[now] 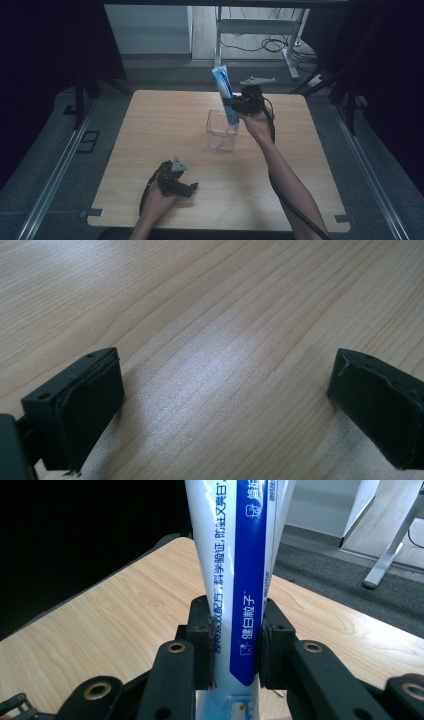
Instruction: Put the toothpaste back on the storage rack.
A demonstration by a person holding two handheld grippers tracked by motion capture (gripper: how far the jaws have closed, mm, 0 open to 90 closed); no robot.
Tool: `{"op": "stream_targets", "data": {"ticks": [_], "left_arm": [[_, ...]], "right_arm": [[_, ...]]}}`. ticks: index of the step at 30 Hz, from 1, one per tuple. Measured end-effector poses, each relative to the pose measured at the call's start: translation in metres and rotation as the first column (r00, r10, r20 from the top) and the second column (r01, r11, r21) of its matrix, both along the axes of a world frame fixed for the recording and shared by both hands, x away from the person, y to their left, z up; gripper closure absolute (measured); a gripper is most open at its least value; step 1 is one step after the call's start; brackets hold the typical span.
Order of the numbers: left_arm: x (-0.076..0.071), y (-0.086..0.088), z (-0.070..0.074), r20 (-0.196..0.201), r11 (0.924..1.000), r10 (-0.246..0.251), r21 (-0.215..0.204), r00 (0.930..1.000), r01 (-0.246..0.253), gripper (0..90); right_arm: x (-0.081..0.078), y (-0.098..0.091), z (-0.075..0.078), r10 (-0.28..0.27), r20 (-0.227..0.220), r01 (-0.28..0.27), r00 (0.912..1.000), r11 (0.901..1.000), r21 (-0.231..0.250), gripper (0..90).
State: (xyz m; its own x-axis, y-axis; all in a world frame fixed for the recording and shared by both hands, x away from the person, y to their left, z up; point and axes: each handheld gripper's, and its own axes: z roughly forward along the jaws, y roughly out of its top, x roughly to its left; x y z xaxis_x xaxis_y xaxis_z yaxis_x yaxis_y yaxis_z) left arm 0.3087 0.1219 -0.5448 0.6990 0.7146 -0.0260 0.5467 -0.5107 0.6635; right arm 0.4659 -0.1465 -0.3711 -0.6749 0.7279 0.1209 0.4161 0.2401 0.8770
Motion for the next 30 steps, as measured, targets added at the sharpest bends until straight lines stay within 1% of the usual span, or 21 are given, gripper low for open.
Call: {"op": "stream_targets", "data": {"ticks": [5,9,10,11,18,21,30], "left_arm": [[0.0,0.0,0.0,0.001,1.0,-0.001,0.003,1.0,0.001,1.5],[0.0,0.0,0.0,0.001,1.0,-0.002,0.003,1.0,0.002,1.5],[0.0,0.0,0.0,0.002,1.0,-0.002,0.003,1.0,0.002,1.5],[0.0,0.0,0.0,0.002,1.0,-0.002,0.003,1.0,0.002,1.5],[0.0,0.0,0.0,0.0,1.0,-0.002,0.003,1.0,0.002,1.5],[0.0,0.0,0.0,0.0,1.0,-0.002,0.002,1.0,0.002,1.5],[0.0,0.0,0.0,0.0,1.0,-0.002,0.002,1.0,0.002,1.5]], "right_arm": [[0.003,0.005,-0.008,-0.002,0.005,0.002,1.0,1.0,-0.002,72.0],[0.004,0.009,-0.016,-0.004,0.013,0.004,0.9999,0.9998,-0.02,72.0],[0.004,0.009,-0.016,-0.004,0.013,0.004,0.9999,0.9998,-0.02,72.0],[0.005,0.01,-0.021,-0.004,0.015,0.004,0.9999,0.9997,-0.022,72.0],[0.008,0.013,-0.033,0.002,0.009,-0.001,1.0,0.9993,-0.038,71.9],[0.008,0.014,-0.037,0.004,0.017,-0.003,0.9998,0.9988,-0.049,71.9],[0.009,0.014,-0.056,0.001,-0.007,-0.002,1.0,0.9979,-0.065,71.6]]}}
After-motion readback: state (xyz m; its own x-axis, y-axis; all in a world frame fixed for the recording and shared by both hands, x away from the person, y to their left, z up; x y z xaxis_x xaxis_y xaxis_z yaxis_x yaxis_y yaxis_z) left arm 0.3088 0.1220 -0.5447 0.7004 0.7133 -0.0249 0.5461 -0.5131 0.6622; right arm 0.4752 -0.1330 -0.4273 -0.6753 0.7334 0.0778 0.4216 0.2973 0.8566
